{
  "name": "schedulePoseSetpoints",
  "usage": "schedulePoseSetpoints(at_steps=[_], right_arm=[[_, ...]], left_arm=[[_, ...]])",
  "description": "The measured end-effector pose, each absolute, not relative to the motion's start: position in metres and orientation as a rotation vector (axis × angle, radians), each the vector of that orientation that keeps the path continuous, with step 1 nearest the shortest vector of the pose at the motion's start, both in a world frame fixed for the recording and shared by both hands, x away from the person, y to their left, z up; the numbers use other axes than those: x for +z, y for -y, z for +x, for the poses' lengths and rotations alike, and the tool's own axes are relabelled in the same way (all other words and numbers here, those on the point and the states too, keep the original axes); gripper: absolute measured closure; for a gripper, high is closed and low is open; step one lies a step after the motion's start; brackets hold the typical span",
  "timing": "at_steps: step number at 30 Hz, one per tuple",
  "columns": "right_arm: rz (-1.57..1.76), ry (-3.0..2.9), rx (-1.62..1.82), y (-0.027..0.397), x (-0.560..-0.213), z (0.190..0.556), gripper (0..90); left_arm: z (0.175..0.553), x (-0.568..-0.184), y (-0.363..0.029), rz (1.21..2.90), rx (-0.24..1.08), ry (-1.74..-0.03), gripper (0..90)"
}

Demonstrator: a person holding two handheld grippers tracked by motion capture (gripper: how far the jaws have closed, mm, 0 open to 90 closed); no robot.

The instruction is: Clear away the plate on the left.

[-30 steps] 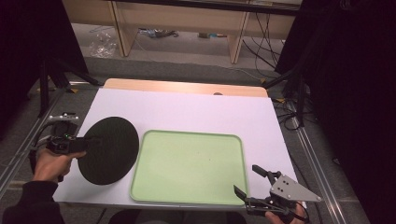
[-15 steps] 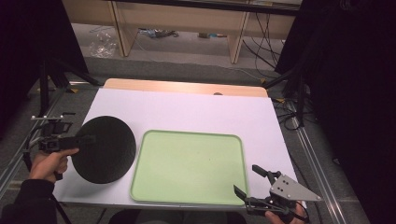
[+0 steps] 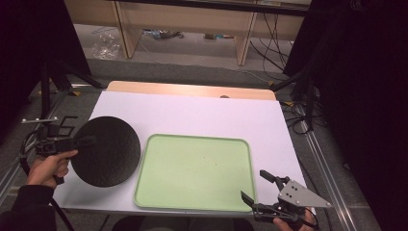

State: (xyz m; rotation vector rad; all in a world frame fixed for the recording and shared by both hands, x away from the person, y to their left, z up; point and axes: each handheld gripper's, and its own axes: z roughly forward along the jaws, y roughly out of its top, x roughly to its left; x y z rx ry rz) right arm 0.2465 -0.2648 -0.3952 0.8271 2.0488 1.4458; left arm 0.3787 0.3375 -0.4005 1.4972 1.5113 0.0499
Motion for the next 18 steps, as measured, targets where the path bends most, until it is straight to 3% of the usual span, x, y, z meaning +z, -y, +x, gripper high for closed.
schedulePoseSetpoints(at_steps=[18], right_arm=[[0.827,-2.053,1.447,0.265,-0.396,0.248,16.2]], left_arm=[[0.391,-0.400,-0.292,1.505,-0.086,-1.431,78.2]])
